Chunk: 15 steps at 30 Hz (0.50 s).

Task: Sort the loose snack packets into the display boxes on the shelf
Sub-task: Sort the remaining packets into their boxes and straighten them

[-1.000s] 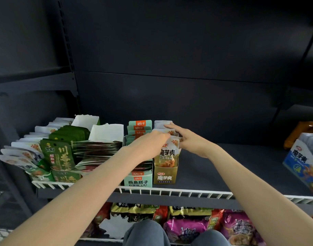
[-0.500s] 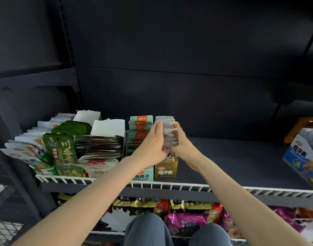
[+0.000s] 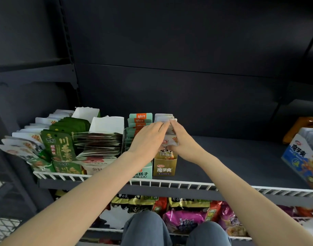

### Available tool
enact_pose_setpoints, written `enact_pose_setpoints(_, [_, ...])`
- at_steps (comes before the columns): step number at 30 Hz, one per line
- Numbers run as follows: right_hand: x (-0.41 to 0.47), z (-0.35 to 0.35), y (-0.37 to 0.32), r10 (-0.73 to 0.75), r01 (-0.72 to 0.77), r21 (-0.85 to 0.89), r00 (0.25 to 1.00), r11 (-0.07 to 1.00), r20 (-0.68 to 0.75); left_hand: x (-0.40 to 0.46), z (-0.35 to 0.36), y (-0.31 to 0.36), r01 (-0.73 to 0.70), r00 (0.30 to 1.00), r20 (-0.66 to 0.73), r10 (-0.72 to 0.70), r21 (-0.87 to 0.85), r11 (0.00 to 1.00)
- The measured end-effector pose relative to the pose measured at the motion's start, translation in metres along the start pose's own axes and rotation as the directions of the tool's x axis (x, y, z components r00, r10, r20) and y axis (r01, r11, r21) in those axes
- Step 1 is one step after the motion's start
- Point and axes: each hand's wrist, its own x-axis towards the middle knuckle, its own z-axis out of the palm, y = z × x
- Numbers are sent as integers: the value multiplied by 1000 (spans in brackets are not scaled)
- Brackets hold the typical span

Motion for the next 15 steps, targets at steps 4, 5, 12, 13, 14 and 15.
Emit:
enact_pose_setpoints(4, [17,-4,7,99,-100,4,991,995,94,9,1,-3,56,995,80,-60,48,997])
enact_pose_setpoints(5, [18,-3,6,107,-107,1,991,994,79,11,1,-4,71,992,100,-76,53,996])
enact_pose_setpoints(12, [0,12,18,260,-230,388,965,893,-25,21,-2,-5,84,980,179,-85,15,996])
enact_pose_setpoints(13, [-1,12,23,298,-256,449,954,856,-24,20,-1,-6,84,981,173,-81,-9,996])
enact_pose_setpoints(14, [-3,11,27,319,-279,451,947,848,-16,18,0,-6,76,984,164,-70,-34,997])
enact_pose_setpoints(15, [-3,10,29,317,-286,428,948,857,-1,15,2,-6,51,988,149,-43,-53,997])
